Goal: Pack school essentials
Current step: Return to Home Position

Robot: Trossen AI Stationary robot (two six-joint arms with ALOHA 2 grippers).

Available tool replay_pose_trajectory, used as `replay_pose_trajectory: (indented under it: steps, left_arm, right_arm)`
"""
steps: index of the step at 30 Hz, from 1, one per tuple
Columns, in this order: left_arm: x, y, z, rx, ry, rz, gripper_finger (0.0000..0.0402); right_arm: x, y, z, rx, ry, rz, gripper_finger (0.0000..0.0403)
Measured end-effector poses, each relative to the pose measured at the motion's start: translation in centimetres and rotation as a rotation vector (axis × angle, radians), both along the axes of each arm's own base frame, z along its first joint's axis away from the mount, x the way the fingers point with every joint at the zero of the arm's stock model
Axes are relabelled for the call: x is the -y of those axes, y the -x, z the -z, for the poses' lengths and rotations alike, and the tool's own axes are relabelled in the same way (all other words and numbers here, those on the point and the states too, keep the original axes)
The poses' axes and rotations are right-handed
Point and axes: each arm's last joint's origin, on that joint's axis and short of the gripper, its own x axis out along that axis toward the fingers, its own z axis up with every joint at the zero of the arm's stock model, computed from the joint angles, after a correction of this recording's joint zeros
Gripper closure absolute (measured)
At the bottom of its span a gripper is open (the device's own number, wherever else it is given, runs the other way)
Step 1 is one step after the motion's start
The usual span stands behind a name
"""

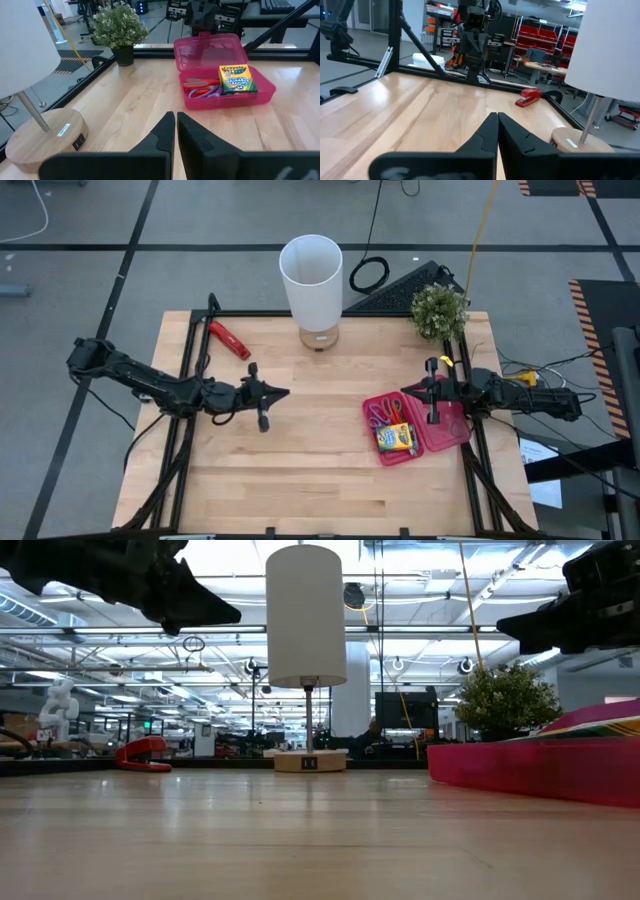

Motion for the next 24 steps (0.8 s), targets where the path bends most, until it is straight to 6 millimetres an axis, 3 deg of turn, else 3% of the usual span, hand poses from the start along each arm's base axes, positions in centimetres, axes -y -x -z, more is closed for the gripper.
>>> replay_pose_trajectory:
  steps: [14, 24]
  left_arm:
    - [0.2, 2.3, -1.7, 0.053, -0.017, 0.014, 0.0378]
    - [-0.8, 4.9, 1.7, 0.132, 0.016, 0.05, 0.0378]
  right_arm:
    - [-0.1, 0.0, 0.0, -0.002, -0.015, -0.021, 0.0403]
    - [-0.1, 0.0, 0.0, -0.001, -0.044, -0.022, 0.0403]
